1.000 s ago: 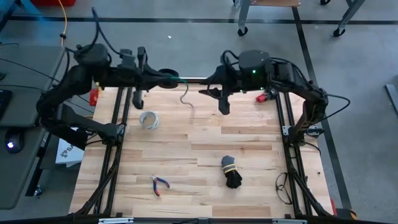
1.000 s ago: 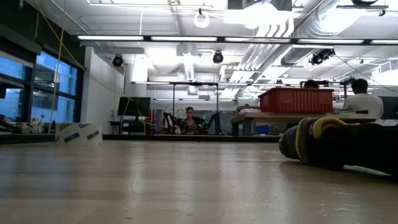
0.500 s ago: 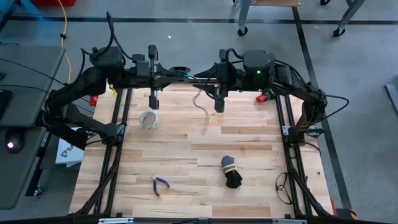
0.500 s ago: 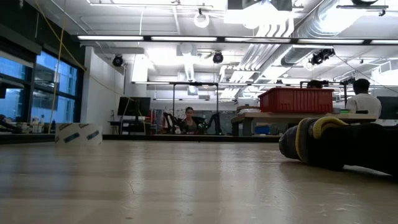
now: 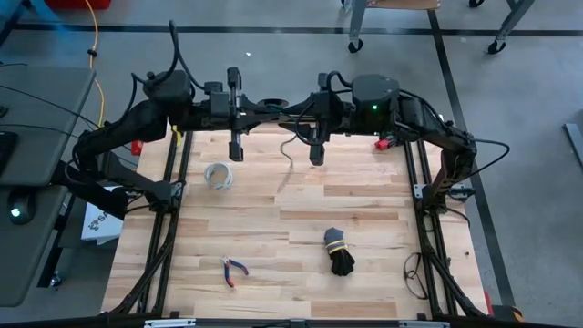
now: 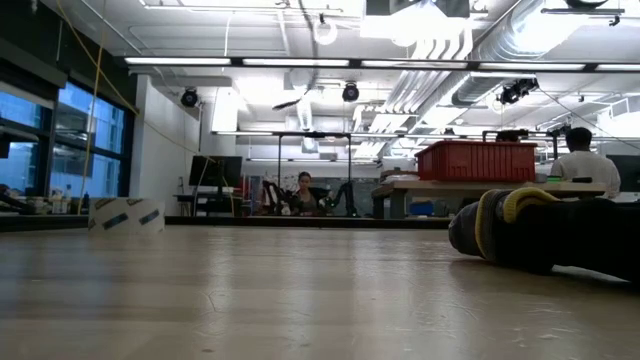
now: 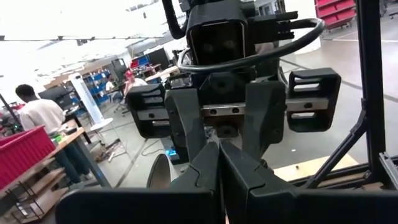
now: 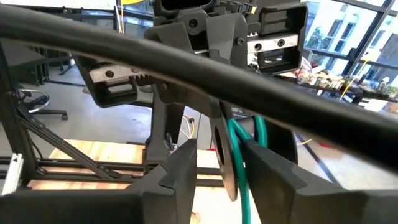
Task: Coil cords
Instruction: Coil the green wire on the spool
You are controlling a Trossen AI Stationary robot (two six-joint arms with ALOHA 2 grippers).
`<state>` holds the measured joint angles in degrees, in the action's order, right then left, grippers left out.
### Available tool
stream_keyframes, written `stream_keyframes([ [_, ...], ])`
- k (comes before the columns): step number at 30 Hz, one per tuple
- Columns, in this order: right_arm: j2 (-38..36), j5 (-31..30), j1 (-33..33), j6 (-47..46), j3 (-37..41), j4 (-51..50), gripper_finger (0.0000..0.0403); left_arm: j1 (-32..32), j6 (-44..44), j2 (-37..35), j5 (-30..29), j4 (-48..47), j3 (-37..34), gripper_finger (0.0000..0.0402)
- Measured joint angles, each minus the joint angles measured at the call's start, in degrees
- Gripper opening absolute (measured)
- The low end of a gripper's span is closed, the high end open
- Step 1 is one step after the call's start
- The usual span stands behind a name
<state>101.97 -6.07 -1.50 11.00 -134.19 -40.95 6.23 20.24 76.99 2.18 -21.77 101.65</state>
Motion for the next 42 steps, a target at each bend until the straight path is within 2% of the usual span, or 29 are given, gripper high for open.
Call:
stream_keyframes([
  [2, 0.00, 0.00, 0.00, -0.20, 0.00, 0.13, 0.0098, -0.23, 0.62, 0.00, -0.74, 0.35, 0.00, 0.0001],
  [5, 0.00, -0.42, 0.01, -0.50, 0.00, 0.13, 0.0024, -0.37, 0.99, 0.04, -2.21, 1.45, 0.00, 0.0001],
  [6, 0.00, -0.91, 0.02, -0.56, 0.00, 0.36, 0.0015, -0.37, 0.91, 0.04, -2.21, 1.89, 0.00, 0.0001],
  [11, -0.26, -3.63, -0.09, -2.00, 0.00, -0.29, 0.0006, -0.41, 0.95, -0.73, -2.99, 0.68, -0.02, 0.0010],
  [17, -3.41, -7.51, -2.04, -1.95, 0.02, -5.45, 0.0003, -0.45, -3.23, -5.58, -5.73, -8.46, 0.15, 0.0062],
  [24, -3.66, 1.64, -3.13, -4.14, 0.04, -3.26, 0.0002, -0.10, -12.69, -6.80, -6.41, -9.28, 0.00, 0.0126],
  [29, -3.29, 6.15, -2.85, -5.22, 0.00, -0.25, 0.0001, 0.22, -16.30, -5.48, -1.56, -5.16, 0.09, 0.0156],
  [33, -3.08, 6.37, -2.62, -5.84, 0.02, -0.20, 0.0001, 0.22, -17.16, -4.21, 0.19, -5.33, -0.02, 0.0164],
  [42, -2.58, 8.24, -2.47, -7.15, 0.02, 1.12, 0.0001, 0.22, -16.66, -1.46, 0.13, -3.58, 0.02, 0.0166],
])
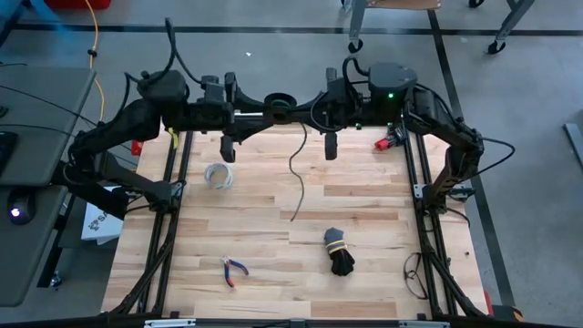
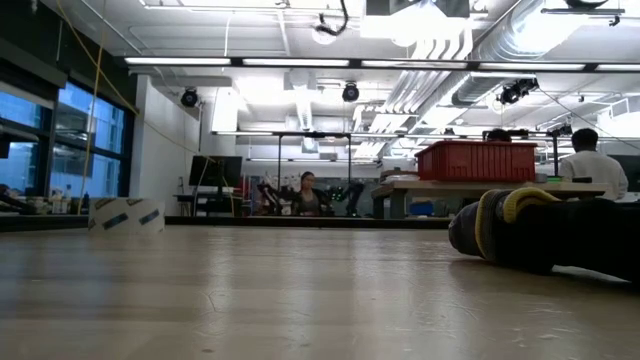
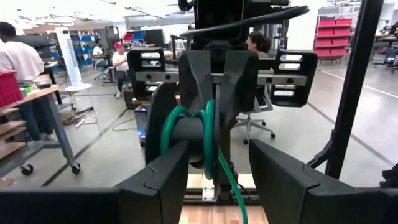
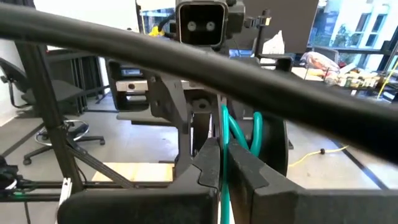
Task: Coil cords
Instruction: Coil the green wire on the spool
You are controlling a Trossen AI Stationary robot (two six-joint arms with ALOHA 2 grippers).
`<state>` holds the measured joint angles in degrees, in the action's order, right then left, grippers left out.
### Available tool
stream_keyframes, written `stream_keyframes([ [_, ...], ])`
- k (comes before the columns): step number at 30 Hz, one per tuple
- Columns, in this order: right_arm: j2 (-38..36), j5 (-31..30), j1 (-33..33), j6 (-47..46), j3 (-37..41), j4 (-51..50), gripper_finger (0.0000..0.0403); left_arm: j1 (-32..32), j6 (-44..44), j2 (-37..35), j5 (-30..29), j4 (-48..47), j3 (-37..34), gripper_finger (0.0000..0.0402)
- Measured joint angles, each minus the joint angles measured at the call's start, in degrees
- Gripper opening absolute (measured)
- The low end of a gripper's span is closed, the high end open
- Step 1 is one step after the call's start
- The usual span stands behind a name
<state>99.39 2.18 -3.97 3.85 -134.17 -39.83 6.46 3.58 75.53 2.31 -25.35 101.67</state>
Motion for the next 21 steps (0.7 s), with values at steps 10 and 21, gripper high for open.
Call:
stream_keyframes([
  [10, -0.04, -0.09, 0.01, 0.84, 0.00, 0.20, 0.0000, 0.00, 0.73, 0.48, -0.51, -0.08, 0.02, 0.0107],
  [21, -0.52, -2.25, -0.11, 3.91, 0.00, 1.15, 0.0013, 0.10, -0.19, -0.02, -1.41, 0.91, 0.01, 0.0007],
])
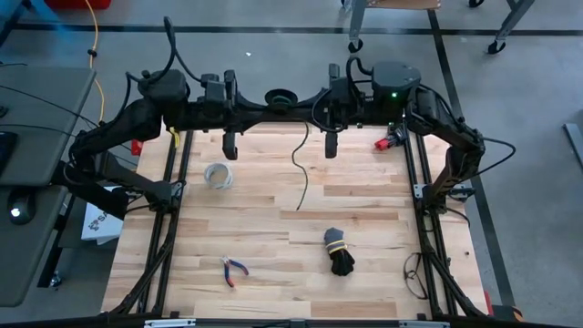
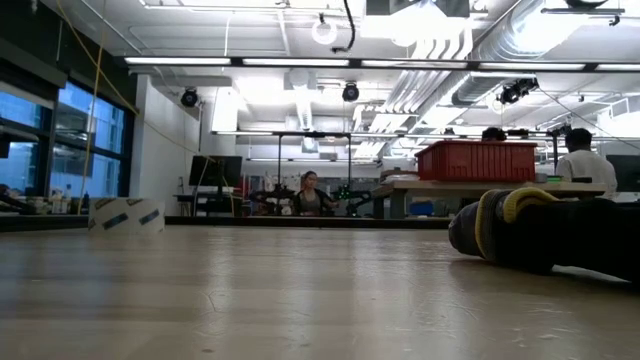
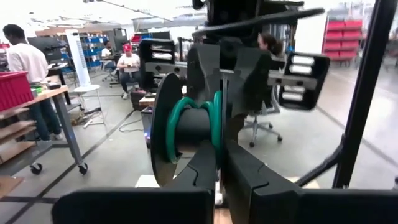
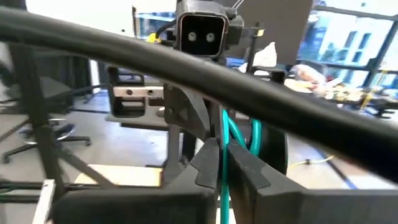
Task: Coil cords
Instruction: Coil the green wire on the spool
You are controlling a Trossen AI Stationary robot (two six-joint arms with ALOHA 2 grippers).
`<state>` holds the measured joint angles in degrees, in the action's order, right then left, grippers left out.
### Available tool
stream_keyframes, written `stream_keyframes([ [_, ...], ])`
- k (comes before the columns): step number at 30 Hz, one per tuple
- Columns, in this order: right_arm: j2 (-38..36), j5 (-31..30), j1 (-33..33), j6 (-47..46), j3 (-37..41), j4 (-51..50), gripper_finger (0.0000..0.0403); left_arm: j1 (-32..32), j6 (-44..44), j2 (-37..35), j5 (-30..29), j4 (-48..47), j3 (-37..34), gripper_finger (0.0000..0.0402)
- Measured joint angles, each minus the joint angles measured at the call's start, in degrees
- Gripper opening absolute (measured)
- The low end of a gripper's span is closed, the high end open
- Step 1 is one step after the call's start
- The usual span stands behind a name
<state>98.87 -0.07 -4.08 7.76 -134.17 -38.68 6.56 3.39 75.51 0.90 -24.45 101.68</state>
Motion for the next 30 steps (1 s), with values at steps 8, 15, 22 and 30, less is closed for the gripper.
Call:
stream_keyframes([
  [8, -4.09, -5.71, -0.45, 0.23, -0.17, -7.68, 0.0138, 2.06, -3.86, -4.29, 0.09, -0.20, 0.12, 0.0003],
  [15, -4.21, -7.96, -0.82, -1.53, 0.04, -24.16, 0.0187, 2.16, -5.47, -5.13, -0.43, 3.64, -0.19, 0.0002],
  [22, -0.62, -2.99, -0.78, 0.47, 0.08, -19.36, 0.0177, 2.15, -10.73, -5.41, 0.46, 12.18, 0.05, 0.0002],
  [30, 4.20, -0.25, -0.82, 2.73, 0.11, -8.00, 0.0176, 2.09, -12.80, -6.08, 0.55, 15.45, 0.05, 0.0002],
])
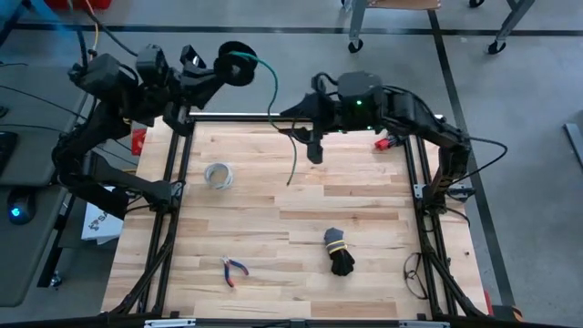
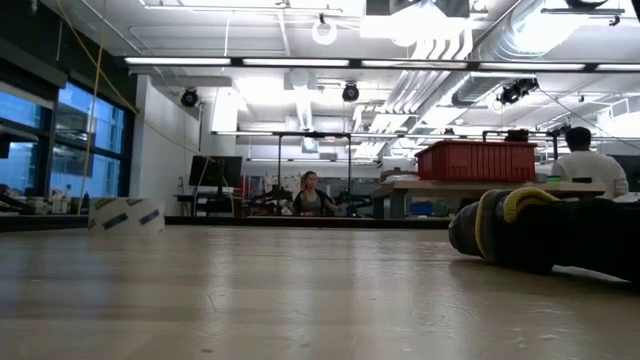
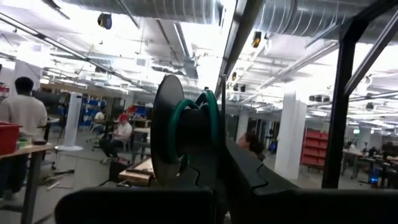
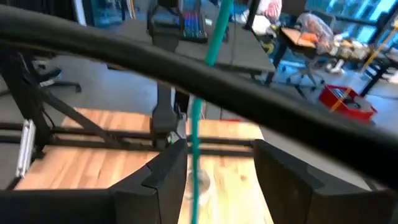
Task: Coil cords
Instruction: Coil the green wire on the spool
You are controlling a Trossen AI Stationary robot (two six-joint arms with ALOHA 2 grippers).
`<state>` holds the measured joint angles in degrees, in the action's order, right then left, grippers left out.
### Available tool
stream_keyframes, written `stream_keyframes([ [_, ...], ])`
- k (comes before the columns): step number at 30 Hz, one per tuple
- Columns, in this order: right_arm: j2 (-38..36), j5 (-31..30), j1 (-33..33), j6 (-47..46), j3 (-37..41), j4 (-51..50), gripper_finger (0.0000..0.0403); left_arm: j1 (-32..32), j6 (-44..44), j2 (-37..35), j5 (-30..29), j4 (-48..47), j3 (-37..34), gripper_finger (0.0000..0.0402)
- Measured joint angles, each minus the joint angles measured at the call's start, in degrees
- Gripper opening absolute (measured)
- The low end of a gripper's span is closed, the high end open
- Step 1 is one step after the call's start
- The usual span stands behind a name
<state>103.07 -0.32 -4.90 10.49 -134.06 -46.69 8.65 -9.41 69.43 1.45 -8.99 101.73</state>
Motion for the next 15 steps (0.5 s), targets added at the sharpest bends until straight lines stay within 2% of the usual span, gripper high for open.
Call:
stream_keyframes([
  [7, 0.35, 1.29, 0.00, -1.67, -0.07, 8.49, 0.0176, -0.09, 0.04, 0.21, 0.00, -0.24, -0.10, 0.0001],
  [12, 0.42, 7.97, -1.03, -7.35, -0.13, 14.64, 0.0177, -0.09, 0.06, 0.22, 0.00, -0.22, -0.02, 0.0001],
  [15, 0.89, 9.47, -1.59, -8.97, -0.11, 16.95, 0.0177, -0.09, 0.03, 0.31, 0.02, -0.21, -0.07, 0.0001],
])
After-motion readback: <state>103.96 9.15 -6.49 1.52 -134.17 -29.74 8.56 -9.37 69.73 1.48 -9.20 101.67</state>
